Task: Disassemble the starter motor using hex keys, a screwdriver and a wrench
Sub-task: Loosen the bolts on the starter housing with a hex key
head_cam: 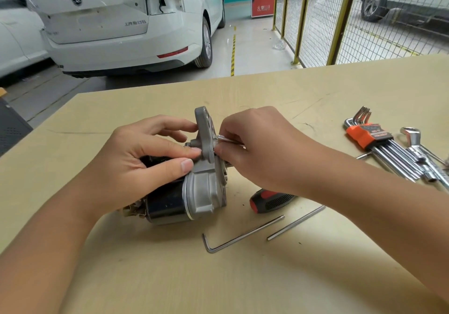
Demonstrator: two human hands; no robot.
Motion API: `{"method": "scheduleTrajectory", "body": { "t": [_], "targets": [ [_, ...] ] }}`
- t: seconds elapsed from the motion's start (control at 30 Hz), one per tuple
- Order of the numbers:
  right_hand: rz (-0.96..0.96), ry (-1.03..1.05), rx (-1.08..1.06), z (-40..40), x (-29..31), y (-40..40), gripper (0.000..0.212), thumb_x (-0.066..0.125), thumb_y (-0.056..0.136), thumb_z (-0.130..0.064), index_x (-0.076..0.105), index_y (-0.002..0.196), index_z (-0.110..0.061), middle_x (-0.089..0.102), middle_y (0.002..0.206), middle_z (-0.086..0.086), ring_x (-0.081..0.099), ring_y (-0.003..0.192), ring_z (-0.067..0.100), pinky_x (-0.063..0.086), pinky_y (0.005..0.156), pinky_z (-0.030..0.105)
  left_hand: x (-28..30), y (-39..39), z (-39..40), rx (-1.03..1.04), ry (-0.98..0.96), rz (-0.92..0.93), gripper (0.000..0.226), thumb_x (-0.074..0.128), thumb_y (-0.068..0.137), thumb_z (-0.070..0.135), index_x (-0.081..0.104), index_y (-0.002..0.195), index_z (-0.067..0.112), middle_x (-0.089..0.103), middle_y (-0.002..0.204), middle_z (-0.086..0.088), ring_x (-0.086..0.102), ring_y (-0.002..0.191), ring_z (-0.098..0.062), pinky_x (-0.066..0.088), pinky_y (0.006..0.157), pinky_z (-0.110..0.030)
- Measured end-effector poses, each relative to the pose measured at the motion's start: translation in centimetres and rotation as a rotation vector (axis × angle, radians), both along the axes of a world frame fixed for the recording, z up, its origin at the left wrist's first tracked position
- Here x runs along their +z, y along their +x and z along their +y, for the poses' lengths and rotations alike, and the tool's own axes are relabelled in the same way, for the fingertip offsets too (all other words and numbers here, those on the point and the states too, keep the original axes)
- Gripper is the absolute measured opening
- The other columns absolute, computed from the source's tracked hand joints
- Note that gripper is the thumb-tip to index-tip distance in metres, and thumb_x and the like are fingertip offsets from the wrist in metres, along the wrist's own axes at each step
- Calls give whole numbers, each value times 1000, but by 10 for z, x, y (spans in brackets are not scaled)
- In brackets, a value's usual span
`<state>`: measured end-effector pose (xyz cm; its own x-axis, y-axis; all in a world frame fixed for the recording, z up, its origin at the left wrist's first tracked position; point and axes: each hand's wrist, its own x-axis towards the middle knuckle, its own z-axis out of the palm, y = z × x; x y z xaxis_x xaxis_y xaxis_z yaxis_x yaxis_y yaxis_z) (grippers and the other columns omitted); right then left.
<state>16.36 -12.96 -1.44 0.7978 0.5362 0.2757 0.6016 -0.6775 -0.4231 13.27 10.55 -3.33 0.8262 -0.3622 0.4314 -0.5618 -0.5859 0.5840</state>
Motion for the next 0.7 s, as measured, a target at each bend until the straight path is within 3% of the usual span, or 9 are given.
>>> {"method": "scheduleTrajectory", "body": {
  "t": [0.13, 0.4, 0.53, 0.7],
  "targets": [
    [7, 17, -4, 0, 1, -1, 31, 54, 100, -26, 57, 73, -11, 56, 69, 3, 54, 69, 24, 47, 60, 39, -1, -1, -4, 49, 0, -123, 21, 72, 85, 32, 82, 98, 18, 73, 120, 1, 70, 103, -21, 57, 86, -28],
    [31, 0, -15, -4, 7, -1, 27, 53, 93, -24, 62, 75, -5, 59, 67, 10, 55, 67, 28, 46, 55, 40, -1, 0, -3, -31, -13, 26, 22, 72, 85, 36, 82, 104, 28, 70, 129, 8, 66, 113, -19, 53, 91, -21],
    [52, -112, 11, -6, 8, 1, 37, 52, 99, -25, 51, 67, -7, 52, 63, 8, 48, 61, 25, 35, 48, 33, -3, 0, -1, -24, -10, 25, 21, 72, 86, 37, 82, 103, 30, 70, 130, 9, 67, 113, -19, 53, 91, -21],
    [-21, -162, 27, -17, 19, 12, 19, 60, 94, -20, 68, 83, -7, 65, 77, 8, 59, 76, 26, 46, 65, 35, 7, -9, 0, -33, 86, 3, 36, 78, 79, 46, 79, 112, 31, 67, 135, 9, 66, 119, -18, 54, 97, -29]
  ]
}}
